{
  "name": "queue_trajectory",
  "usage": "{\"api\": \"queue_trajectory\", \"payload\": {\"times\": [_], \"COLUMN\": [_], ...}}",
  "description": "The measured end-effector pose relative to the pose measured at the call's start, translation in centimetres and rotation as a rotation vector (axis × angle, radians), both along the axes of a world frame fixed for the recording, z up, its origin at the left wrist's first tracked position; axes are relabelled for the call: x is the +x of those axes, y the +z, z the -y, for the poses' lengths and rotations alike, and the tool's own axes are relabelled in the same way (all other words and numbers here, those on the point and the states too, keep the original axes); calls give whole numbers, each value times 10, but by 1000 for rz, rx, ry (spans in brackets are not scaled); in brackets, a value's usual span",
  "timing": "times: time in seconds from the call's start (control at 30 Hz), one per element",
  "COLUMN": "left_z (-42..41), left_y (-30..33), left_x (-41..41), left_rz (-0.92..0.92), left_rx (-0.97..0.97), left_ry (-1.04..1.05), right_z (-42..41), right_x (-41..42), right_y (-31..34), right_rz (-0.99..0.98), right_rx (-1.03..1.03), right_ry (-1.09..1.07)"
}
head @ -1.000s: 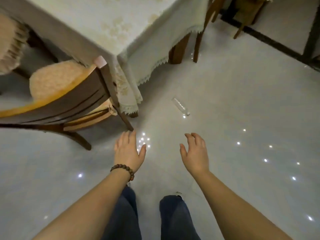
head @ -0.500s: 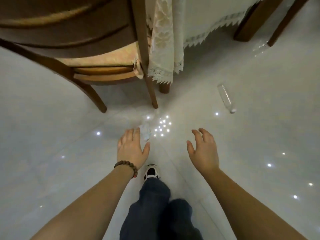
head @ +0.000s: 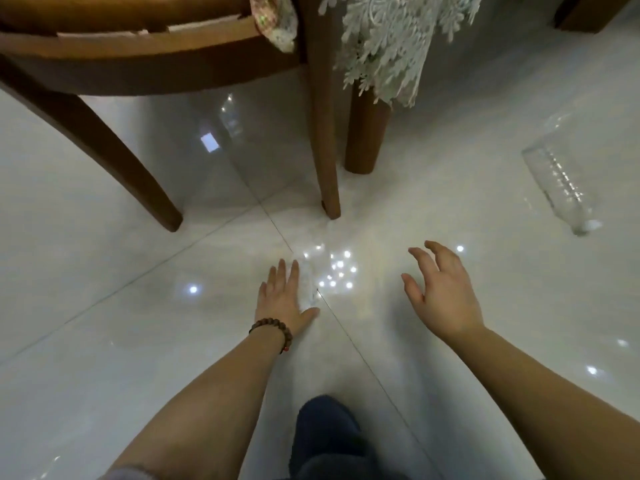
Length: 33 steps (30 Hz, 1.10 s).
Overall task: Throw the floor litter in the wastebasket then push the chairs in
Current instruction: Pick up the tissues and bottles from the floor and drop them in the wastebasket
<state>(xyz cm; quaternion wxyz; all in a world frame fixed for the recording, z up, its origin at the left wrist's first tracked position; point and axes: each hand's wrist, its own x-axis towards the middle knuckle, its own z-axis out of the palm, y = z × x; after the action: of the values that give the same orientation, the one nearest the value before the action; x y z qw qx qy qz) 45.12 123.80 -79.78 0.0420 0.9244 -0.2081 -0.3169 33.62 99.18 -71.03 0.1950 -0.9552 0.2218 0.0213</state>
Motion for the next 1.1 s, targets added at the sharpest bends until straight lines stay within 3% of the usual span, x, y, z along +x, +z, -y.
{"api": "queue_trajectory", "payload": {"times": [0.13,0.37,0.6,0.8,0.9,1.1], "left_z": [4,22,100,183,238,343], "left_y": [-27,-22,65,187,210,171], "left_x": [8,8,24,24,23,35], "left_rz": [-33,157,178,193,175,178], "left_rx": [-32,-140,-353,-526,-562,-571], "left_ry": [-72,-93,-137,-214,-241,-266], "right_z": [7,13,52,148,214,305], "right_x": [3,0,1,-21,-20,-13], "right_y": [-18,-26,26,128,156,94], "right_rz": [20,45,57,140,207,153], "right_rx": [-8,3,-28,-19,-72,-42], "right_ry": [8,2,-45,-359,-501,-482]}}
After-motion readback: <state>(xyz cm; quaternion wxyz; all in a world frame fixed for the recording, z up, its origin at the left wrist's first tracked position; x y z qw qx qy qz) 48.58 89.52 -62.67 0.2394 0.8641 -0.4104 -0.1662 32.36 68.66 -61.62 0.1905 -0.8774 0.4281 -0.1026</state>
